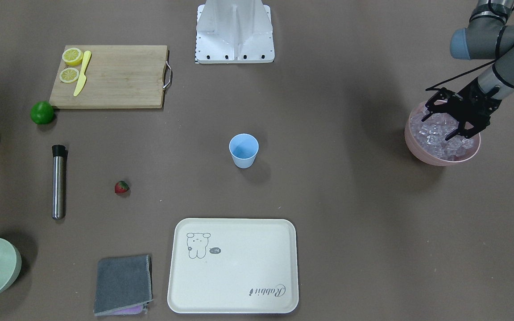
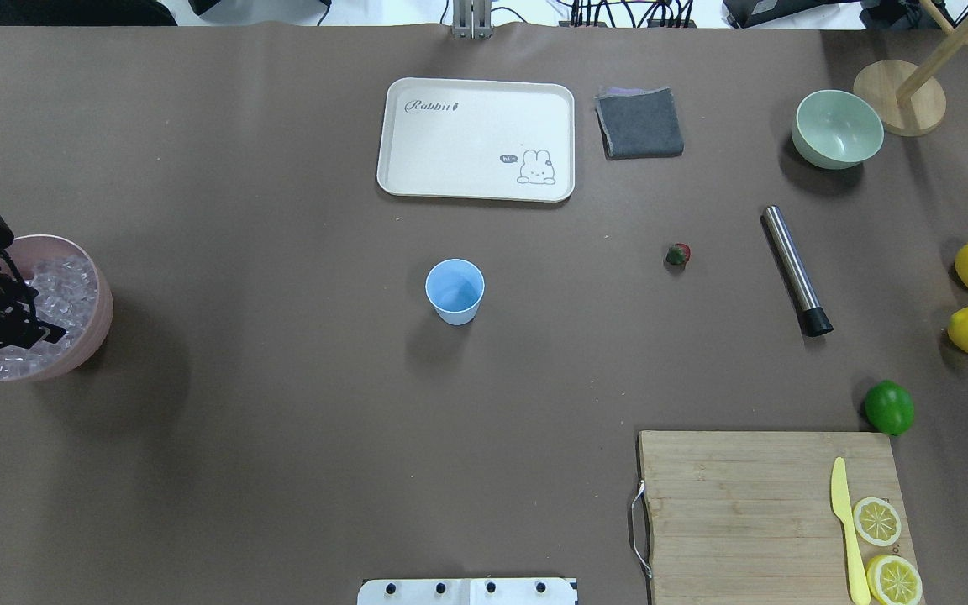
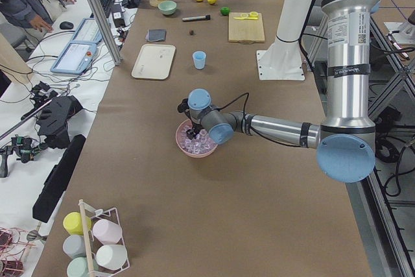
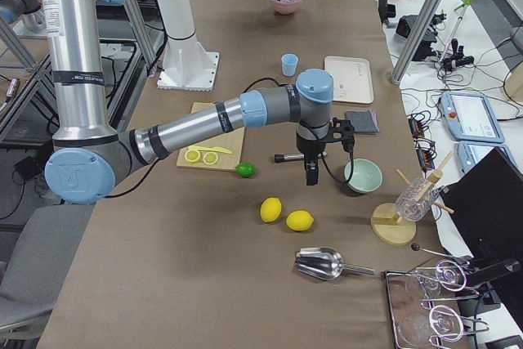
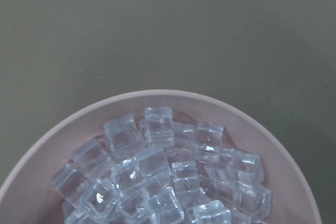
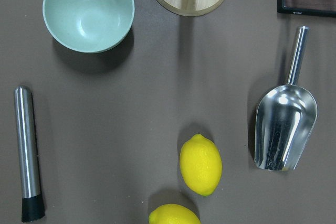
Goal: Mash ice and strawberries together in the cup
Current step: 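Lower the left gripper into the pink bowl and grasp ice cubes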
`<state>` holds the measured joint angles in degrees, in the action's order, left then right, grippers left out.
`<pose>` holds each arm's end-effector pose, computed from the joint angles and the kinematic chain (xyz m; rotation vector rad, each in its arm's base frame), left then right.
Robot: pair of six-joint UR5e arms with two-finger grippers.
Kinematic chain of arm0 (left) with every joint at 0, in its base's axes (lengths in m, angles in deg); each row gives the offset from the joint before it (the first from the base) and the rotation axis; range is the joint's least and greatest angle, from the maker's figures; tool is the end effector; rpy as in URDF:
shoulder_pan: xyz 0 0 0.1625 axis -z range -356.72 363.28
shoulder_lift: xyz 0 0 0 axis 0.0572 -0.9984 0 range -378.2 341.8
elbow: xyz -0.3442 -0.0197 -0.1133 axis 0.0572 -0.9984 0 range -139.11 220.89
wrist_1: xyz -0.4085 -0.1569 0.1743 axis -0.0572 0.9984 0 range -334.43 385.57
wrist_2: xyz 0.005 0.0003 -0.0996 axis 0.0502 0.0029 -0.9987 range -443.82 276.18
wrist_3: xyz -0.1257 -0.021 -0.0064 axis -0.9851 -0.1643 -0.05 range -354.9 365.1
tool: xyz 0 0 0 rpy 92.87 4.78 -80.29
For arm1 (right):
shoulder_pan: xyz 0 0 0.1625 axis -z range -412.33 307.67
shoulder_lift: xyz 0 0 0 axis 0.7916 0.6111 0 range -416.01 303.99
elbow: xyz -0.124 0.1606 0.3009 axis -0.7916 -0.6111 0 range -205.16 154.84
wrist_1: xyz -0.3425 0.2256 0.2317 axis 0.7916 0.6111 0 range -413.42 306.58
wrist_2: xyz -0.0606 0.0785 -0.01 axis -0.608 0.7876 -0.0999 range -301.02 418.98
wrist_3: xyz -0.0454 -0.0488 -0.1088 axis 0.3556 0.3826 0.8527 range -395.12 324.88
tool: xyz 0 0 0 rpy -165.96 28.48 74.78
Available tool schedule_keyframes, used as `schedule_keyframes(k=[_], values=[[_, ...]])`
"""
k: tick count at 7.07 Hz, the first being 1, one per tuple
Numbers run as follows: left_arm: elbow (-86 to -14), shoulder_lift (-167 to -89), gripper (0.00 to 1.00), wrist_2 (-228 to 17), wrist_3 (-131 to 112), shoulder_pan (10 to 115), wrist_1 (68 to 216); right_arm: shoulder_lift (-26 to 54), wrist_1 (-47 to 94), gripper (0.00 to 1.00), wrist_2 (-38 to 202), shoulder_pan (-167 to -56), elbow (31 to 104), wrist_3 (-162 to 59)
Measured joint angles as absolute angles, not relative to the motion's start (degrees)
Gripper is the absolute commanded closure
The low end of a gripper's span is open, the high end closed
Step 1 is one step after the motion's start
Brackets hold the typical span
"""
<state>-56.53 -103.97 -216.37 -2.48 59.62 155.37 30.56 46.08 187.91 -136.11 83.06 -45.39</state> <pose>0.2721 -0.4933 0.5000 0.4280 0.9307 0.6938 -0.0079 -0.5625 0.4341 0.1047 -0.6990 -0.0045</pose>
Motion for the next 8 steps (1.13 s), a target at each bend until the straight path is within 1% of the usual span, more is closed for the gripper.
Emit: schedule_keyframes(k=[1, 6, 7, 8], values=[[-56.4, -104.1, 0.04, -216.3, -2.5, 59.4, 155.4, 30.8, 46.1, 0.00, 187.9, -136.2, 83.5, -45.4], [-54.6, -105.2, 0.03, -216.4, -2.7, 59.2, 155.0, 31.3, 46.1, 0.00, 188.1, -136.4, 84.4, -45.5], [-54.3, -105.3, 0.21, -216.4, -2.7, 59.2, 154.9, 31.1, 46.1, 0.00, 188.1, -136.4, 84.4, -45.5], [-54.3, -105.3, 0.43, -216.4, -2.8, 59.2, 154.9, 30.9, 46.1, 0.00, 188.1, -136.4, 84.4, -45.5]])
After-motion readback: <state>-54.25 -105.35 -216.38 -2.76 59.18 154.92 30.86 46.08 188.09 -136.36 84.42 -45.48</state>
